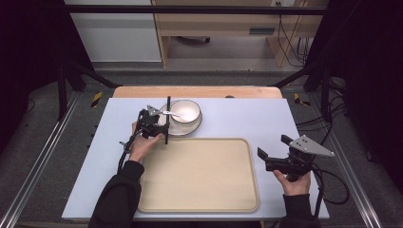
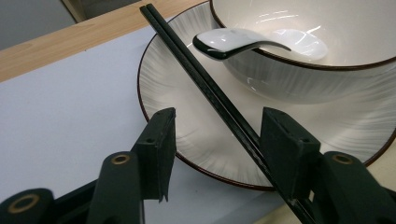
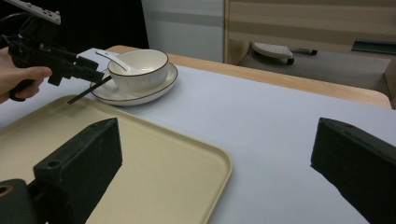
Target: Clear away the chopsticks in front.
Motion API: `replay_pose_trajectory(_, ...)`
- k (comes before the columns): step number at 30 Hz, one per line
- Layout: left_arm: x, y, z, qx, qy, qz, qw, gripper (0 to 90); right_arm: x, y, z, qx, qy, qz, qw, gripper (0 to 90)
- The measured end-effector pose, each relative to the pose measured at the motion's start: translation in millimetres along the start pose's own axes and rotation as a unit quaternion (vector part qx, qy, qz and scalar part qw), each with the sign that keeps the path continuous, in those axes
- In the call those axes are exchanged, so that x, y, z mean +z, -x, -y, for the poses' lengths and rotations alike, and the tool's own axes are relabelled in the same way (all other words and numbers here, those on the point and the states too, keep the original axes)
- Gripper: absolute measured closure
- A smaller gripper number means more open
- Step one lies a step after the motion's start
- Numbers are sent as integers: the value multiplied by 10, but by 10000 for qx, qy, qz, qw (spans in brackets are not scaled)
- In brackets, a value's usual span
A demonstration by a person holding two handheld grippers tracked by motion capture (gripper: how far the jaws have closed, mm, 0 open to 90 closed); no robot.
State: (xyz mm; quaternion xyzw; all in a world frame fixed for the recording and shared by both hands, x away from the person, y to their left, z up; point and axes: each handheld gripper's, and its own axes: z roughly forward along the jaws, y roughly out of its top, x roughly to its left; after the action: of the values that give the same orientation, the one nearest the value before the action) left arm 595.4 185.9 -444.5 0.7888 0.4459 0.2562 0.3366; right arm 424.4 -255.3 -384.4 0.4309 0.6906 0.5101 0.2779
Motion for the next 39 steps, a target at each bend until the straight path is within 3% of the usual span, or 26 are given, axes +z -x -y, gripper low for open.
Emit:
replay_pose_trajectory(7,55,7,15,-94,-143,50,9998,577,3,-3,-2,-3,1,-24,10000,22)
replay_pose_trajectory(17,106,41,26,-173,-130,9,9998,734,4,0,0,-5,-10,-11,10000,22)
replay_pose_trajectory(27,104,3,23,-243,-116,-37,9996,776,2,-8,-5,22,0,-28,10000,24)
replay_pose_trajectory(34,140,-15,-35,-243,-117,-75,9996,736,5,-3,-4,6,-13,-16,10000,24)
replay_pose_trajectory(39,194,-16,-51,-287,-240,-126,9992,755,0,-2,-5,11,-7,-20,10000,24)
